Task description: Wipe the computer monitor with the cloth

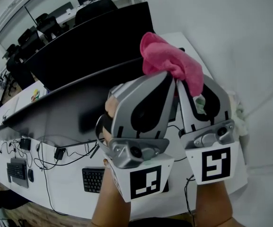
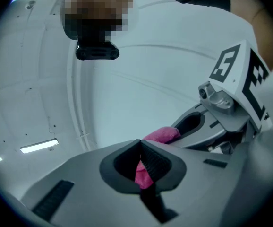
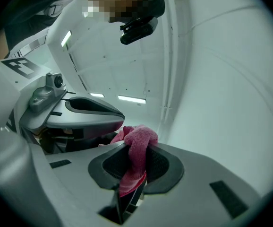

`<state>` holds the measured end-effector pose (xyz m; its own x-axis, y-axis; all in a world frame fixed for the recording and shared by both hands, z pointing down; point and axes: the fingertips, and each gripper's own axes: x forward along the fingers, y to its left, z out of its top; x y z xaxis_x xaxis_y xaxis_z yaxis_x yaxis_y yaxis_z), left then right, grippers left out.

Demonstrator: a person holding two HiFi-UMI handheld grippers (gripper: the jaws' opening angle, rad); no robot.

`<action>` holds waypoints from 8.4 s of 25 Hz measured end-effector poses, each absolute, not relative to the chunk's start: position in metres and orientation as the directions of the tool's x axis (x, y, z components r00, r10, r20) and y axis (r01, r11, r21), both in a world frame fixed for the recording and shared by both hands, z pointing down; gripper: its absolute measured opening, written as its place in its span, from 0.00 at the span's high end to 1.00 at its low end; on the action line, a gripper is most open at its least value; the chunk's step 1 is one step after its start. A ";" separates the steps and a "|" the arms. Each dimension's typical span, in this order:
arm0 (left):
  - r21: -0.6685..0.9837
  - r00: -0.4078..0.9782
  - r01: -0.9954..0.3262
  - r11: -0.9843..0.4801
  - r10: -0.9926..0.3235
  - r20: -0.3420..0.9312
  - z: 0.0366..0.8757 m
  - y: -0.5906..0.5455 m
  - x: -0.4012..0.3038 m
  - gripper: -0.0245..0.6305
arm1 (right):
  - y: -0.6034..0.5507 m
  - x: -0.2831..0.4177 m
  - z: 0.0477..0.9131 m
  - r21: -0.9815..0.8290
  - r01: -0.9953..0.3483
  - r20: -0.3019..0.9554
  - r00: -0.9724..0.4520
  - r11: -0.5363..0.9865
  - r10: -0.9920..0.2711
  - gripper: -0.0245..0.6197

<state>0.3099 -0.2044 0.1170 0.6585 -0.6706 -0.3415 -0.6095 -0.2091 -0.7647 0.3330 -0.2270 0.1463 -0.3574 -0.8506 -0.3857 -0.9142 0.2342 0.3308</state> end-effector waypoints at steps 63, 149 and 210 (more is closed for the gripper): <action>-0.705 0.623 -0.548 -0.450 -0.782 0.016 0.355 -0.231 0.323 0.95 | -0.234 0.360 0.399 0.061 -0.963 -0.059 -0.267 0.263 -0.962 0.86; -0.683 0.242 -0.681 -0.266 -0.961 0.134 0.402 -0.178 -0.158 0.95 | -0.176 -0.105 0.455 0.096 -0.831 0.116 -0.537 0.547 -0.836 0.86; -0.719 0.277 -0.679 -0.146 -0.958 -0.068 0.235 -0.188 -0.257 0.95 | -0.193 -0.203 0.249 0.304 -0.829 -0.111 -0.519 0.469 -0.847 0.86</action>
<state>-0.2565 -0.1884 0.2352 0.2772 -0.9584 -0.0676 -0.6794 -0.1457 -0.7192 -0.2026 -0.1929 0.2491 -0.5195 -0.8472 -0.1114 -0.8295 0.4686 0.3039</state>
